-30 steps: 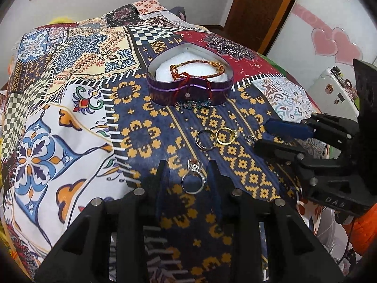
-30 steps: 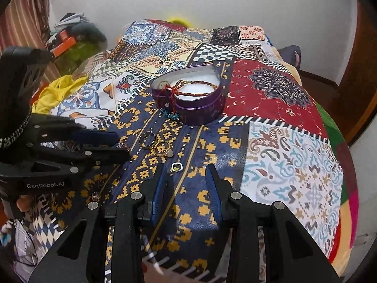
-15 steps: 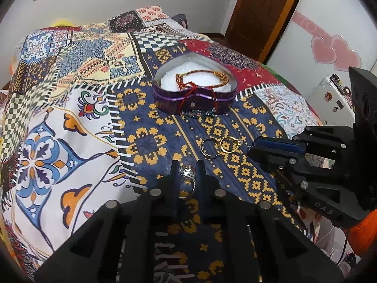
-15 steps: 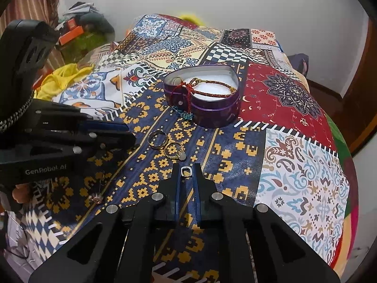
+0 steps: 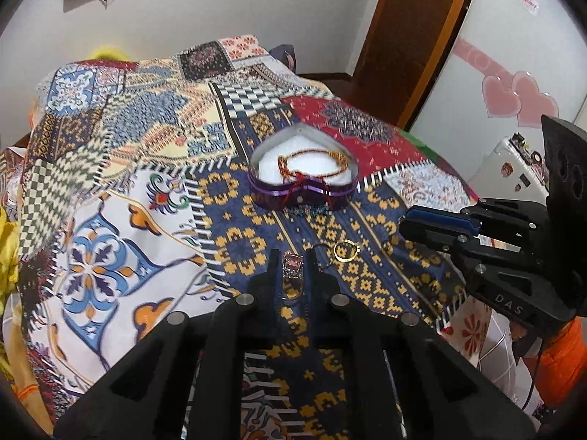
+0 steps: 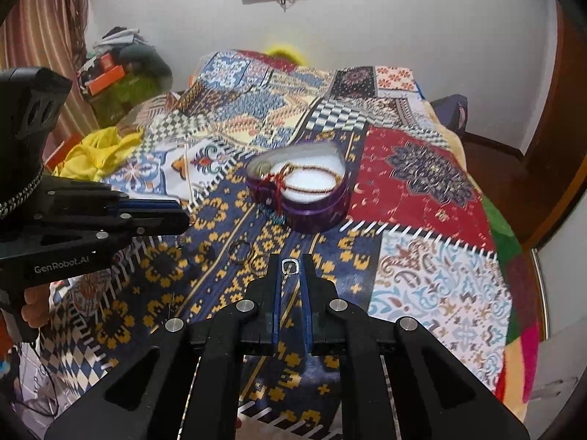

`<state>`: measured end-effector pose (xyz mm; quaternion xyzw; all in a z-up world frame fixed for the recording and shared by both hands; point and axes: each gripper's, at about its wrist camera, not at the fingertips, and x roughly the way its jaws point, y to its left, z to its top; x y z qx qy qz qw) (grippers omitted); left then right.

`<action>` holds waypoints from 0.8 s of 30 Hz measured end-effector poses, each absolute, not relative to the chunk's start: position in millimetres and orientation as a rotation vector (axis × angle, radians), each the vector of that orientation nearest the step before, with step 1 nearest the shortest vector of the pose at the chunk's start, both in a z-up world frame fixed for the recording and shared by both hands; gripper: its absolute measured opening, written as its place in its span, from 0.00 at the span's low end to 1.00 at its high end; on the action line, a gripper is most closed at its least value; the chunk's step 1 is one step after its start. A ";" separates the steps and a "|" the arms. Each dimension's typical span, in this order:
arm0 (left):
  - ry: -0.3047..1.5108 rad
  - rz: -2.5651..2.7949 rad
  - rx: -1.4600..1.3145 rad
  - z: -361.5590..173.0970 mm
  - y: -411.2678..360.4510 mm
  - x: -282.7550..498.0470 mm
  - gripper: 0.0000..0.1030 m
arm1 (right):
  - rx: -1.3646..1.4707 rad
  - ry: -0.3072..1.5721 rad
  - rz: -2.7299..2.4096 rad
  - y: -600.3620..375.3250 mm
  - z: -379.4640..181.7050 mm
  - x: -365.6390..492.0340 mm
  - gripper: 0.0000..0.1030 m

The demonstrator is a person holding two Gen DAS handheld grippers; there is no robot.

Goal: Organize jewelry
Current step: 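Lower both held pieces into the heart tin and open both grippers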

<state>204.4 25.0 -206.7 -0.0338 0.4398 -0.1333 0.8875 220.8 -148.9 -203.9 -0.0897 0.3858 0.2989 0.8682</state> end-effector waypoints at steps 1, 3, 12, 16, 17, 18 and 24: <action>0.906 -0.274 -0.070 -203.2 26.1 203.6 0.09 | -0.184 0.800 0.623 -149.9 -200.9 221.9 0.08; 0.889 -0.268 -0.071 -196.3 28.2 203.9 0.09 | -0.178 0.785 0.619 -150.7 -195.4 223.3 0.08; 0.817 -0.259 -0.092 -171.0 31.7 211.5 0.09 | -0.149 0.718 0.603 -154.1 -174.2 230.4 0.08; 0.788 -0.262 -0.107 -162.4 32.1 218.0 0.09 | -0.140 0.695 0.601 -154.0 -165.9 236.9 0.08; 0.780 -0.262 -0.107 -160.1 31.8 220.4 0.09 | -0.137 0.689 0.601 -153.6 -164.3 237.7 0.08; 0.775 -0.262 -0.105 -158.5 31.6 222.0 0.09 | -0.134 0.684 0.602 -153.3 -162.6 239.3 0.08; 0.749 -0.272 -0.102 -149.7 28.3 237.9 0.09 | -0.121 0.653 0.608 -148.4 -156.5 248.5 0.08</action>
